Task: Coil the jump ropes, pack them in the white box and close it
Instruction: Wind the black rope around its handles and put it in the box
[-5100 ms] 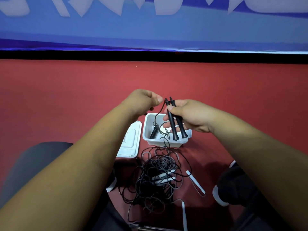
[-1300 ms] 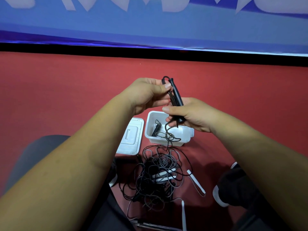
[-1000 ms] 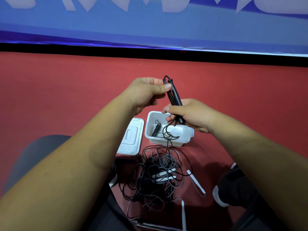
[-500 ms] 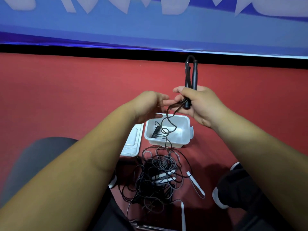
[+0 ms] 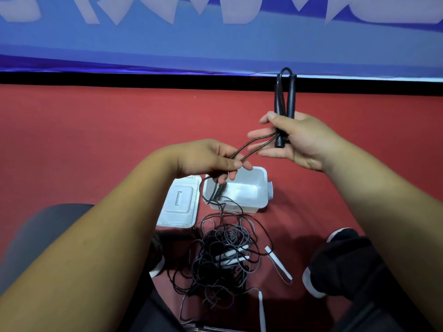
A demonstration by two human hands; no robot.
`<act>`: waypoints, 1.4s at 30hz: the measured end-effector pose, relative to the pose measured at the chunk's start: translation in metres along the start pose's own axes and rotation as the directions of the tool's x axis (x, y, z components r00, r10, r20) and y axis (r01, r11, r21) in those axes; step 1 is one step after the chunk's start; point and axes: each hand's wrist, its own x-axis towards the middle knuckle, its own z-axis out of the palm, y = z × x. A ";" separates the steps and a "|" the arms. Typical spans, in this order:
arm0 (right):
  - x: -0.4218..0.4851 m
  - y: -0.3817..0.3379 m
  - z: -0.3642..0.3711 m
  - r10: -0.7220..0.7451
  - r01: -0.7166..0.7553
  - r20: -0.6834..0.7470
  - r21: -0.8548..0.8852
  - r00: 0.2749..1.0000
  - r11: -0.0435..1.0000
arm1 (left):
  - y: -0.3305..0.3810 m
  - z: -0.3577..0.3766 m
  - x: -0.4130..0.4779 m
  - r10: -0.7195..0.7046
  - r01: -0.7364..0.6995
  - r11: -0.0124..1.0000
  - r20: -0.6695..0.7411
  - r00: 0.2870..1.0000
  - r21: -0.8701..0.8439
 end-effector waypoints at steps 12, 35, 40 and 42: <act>-0.017 0.006 0.019 0.239 -0.205 0.377 -0.128 0.895 0.970 | -0.005 -0.024 -0.003 0.079 0.087 0.943 -0.471 0.879 0.321; -0.007 0.035 0.021 0.593 -0.289 0.477 -0.567 0.648 0.771 | 0.018 -0.018 -0.013 0.176 -0.157 0.984 -0.313 0.933 0.086; 0.005 0.052 0.017 0.632 -0.370 0.213 -0.656 0.745 0.657 | 0.026 -0.013 -0.012 0.200 -0.167 0.973 -0.222 0.954 0.158; 0.012 0.054 0.011 0.605 -0.403 0.158 -0.612 0.780 0.680 | 0.027 -0.012 -0.013 0.194 -0.169 0.977 -0.201 0.960 0.132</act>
